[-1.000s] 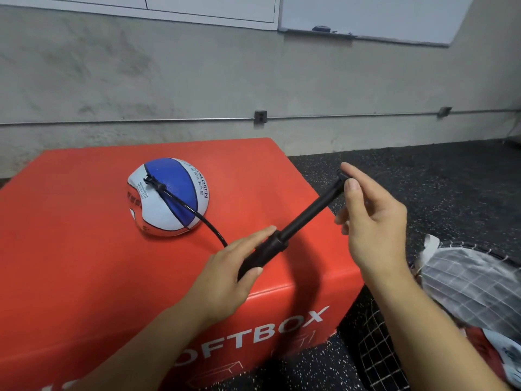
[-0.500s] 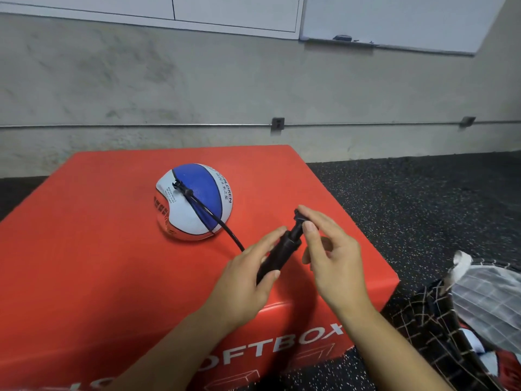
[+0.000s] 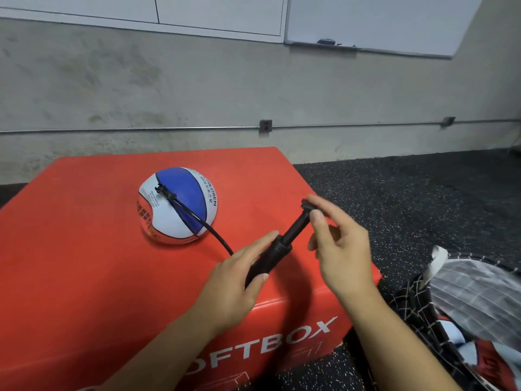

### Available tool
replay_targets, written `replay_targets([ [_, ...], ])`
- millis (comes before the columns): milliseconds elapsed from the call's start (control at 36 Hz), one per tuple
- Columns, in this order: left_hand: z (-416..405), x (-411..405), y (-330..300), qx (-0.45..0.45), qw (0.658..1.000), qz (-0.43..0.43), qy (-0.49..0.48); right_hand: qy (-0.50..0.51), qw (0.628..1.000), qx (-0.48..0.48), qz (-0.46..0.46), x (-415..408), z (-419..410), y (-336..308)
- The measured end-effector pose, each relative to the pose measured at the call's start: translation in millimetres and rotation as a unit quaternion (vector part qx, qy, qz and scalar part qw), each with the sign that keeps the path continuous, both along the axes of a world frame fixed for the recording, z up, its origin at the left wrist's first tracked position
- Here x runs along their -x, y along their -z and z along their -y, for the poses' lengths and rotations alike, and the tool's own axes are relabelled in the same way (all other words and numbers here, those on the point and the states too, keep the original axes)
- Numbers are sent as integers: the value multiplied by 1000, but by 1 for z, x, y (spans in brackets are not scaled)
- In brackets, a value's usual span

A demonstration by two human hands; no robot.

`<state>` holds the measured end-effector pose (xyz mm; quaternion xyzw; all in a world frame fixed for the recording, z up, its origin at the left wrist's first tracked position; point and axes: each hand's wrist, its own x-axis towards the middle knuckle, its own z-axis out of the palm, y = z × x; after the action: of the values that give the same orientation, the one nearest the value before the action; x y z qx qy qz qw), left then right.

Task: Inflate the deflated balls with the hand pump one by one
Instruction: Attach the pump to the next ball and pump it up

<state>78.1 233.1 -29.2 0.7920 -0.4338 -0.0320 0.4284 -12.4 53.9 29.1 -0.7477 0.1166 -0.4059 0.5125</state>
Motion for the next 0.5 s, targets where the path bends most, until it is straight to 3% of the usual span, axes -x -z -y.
replay_targets([
  [250,5,10,-6,-47,997,68,-2,60,994,-52,78,24,50,-28],
  [500,5,10,-4,-49,996,74,-9,74,995,-20,63,22,46,-20],
])
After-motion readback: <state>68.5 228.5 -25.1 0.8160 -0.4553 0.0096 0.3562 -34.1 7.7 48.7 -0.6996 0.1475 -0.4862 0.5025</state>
